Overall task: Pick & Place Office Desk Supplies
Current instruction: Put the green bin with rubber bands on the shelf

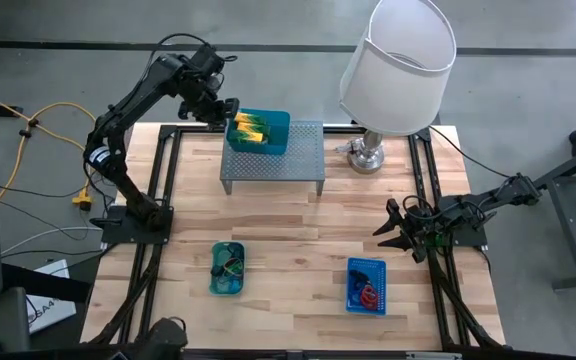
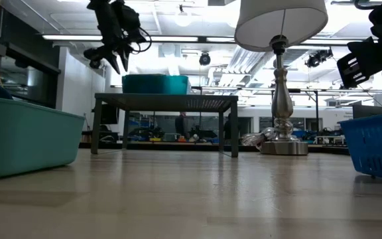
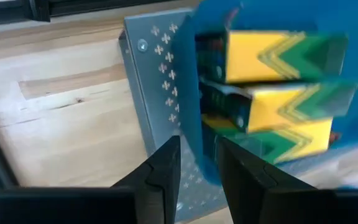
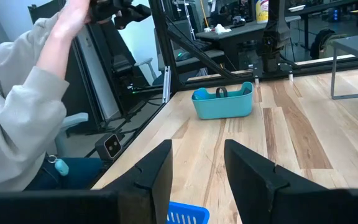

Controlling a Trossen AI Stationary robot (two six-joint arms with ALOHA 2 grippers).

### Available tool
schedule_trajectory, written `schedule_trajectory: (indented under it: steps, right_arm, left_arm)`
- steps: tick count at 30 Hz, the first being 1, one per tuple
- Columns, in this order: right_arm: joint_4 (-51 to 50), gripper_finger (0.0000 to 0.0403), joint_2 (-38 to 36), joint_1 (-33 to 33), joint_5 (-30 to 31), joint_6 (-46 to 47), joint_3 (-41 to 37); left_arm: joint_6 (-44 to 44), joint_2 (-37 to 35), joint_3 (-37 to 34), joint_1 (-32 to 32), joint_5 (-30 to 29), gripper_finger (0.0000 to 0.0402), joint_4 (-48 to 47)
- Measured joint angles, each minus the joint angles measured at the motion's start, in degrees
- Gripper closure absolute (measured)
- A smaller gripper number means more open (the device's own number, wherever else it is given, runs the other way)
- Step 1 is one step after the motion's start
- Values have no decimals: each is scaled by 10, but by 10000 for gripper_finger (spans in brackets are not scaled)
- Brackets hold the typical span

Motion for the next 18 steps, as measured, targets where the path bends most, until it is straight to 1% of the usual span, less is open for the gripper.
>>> schedule_trajectory:
  steps: [3,7,9,15,18]
  right_arm:
    - [0,269,0,0,0,0,0]
    - [0,269,0,0,0,0,0]
    - [0,269,0,0,0,0,0]
    - [0,269,0,0,0,0,0]
    - [0,269,0,0,0,0,0]
  left_arm:
    - [45,-10,0,-15,-1,303,-29]
    - [82,-26,0,-58,-2,303,-49]
    - [89,-37,0,-88,-10,303,-49]
    - [91,-58,0,-182,-67,303,-50]
    - [81,-62,0,-231,-77,303,-60]
